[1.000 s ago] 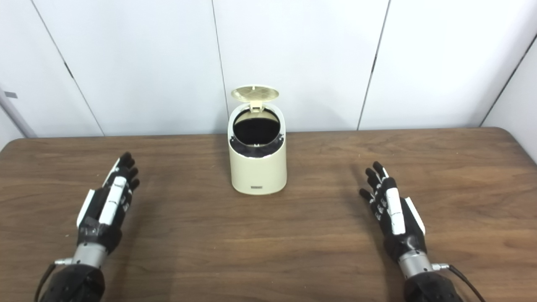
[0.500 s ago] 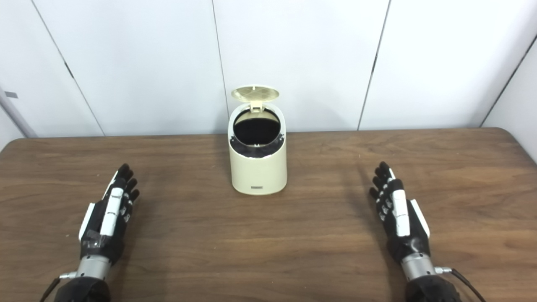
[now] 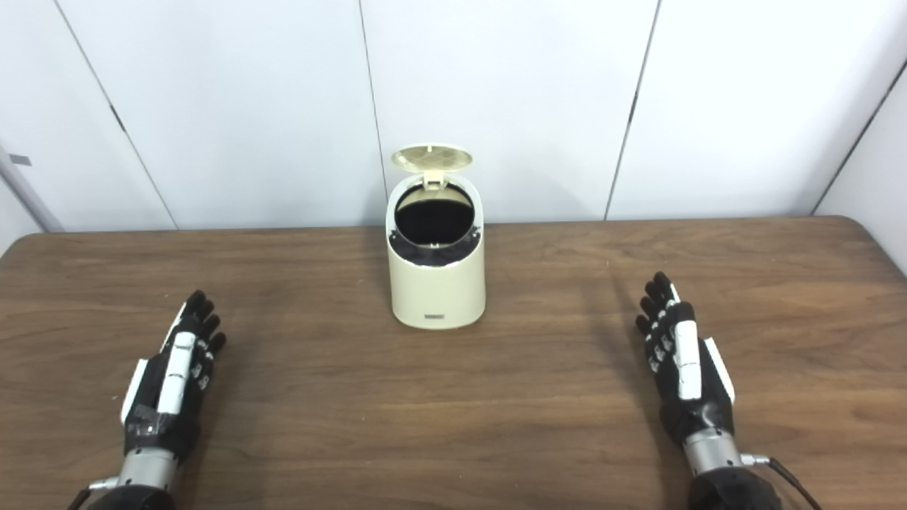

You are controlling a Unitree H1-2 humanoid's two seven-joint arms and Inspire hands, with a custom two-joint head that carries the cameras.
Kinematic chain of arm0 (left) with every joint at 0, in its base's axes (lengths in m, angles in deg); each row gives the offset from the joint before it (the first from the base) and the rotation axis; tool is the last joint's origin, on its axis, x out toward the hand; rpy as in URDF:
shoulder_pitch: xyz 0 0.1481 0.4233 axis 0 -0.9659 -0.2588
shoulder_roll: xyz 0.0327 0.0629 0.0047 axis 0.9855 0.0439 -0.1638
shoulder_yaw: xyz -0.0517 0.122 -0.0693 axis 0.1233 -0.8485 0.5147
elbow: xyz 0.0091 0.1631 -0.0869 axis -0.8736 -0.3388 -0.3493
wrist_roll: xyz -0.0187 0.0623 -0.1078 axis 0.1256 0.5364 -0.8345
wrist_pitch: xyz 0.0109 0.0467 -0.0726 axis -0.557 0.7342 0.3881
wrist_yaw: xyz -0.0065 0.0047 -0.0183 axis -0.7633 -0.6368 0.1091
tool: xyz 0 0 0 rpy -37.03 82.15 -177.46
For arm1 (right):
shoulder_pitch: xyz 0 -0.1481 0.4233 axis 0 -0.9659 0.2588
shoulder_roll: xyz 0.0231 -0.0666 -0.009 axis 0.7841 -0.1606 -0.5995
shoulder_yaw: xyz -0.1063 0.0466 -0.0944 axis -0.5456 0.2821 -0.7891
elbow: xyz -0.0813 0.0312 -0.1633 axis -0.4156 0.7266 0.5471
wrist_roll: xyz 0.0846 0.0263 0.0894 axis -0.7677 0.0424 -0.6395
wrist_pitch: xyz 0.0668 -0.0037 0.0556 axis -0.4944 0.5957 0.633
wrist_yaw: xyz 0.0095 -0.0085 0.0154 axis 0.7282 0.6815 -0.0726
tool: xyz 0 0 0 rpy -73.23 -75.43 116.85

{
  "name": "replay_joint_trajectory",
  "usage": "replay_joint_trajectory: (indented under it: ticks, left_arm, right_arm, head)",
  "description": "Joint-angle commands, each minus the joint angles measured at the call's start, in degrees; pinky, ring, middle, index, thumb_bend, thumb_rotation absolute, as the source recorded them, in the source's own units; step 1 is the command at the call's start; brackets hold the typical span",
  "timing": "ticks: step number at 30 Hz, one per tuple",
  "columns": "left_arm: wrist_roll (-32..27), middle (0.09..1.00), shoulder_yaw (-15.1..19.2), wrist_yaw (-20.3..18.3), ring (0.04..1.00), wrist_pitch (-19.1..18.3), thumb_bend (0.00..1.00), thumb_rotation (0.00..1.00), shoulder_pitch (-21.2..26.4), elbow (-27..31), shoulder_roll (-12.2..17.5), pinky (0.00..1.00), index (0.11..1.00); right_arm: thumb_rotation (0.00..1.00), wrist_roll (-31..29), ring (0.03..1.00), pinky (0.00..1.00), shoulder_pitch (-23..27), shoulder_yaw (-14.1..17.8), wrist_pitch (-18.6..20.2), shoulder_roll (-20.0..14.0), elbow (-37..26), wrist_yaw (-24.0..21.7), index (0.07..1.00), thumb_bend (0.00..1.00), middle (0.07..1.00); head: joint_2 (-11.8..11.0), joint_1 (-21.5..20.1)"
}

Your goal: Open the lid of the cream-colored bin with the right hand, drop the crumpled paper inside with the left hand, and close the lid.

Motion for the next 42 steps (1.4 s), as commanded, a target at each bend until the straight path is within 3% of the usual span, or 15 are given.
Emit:
replay_joint_trajectory:
  ticks: [1, 9, 20, 34, 42]
  left_arm:
    - [-0.89, 0.998, 0.42, 0.16, 1.0, 1.76, 0.52, 0.79, 0.23, 1.86, 0.5, 1.0, 1.0]
    - [-0.9, 0.987, 0.42, 0.03, 0.993, 2.52, 0.57, 0.79, -0.33, 1.28, 0.74, 1.0, 1.0]
    - [-1.0, 0.981, 0.27, 0.37, 0.989, 2.62, 0.56, 0.79, -0.38, 1.36, 0.52, 1.0, 1.0]
    - [-0.1, 0.994, -0.3, 0.8, 0.992, 3.41, 0.54, 0.79, -1.17, 0.68, 0.05, 1.0, 0.988]
    - [0.06, 0.995, -0.77, 1.59, 0.988, 3.92, 0.51, 0.79, -1.11, -0.22, -0.09, 1.0, 0.993]
  right_arm:
    - [1.0, -0.14, 1.0, 1.0, -0.08, 0.6, -2.77, -0.43, -0.89, -0.07, 0.993, 0.64, 1.0]
    - [1.0, -0.15, 1.0, 1.0, -0.62, 0.45, -2.35, -0.43, -1.68, -0.29, 0.989, 0.62, 1.0]
    - [1.0, 0.86, 1.0, 1.0, -0.49, 0.32, -2.04, -0.48, -1.36, 0.32, 0.984, 0.6, 1.0]
    - [1.0, 0.89, 1.0, 1.0, -0.89, -0.01, -2.91, -0.29, -0.52, -0.28, 0.986, 0.58, 1.0]
    - [1.0, 1.26, 1.0, 1.0, -0.91, -0.3, -3.46, -0.19, 0.11, -0.32, 0.99, 0.59, 1.0]
  head:
    - [0.04, -0.16]
    - [0.09, -0.63]
    - [-0.4, -0.74]
    - [-5.38, -0.02]
    - [-7.05, -0.22]
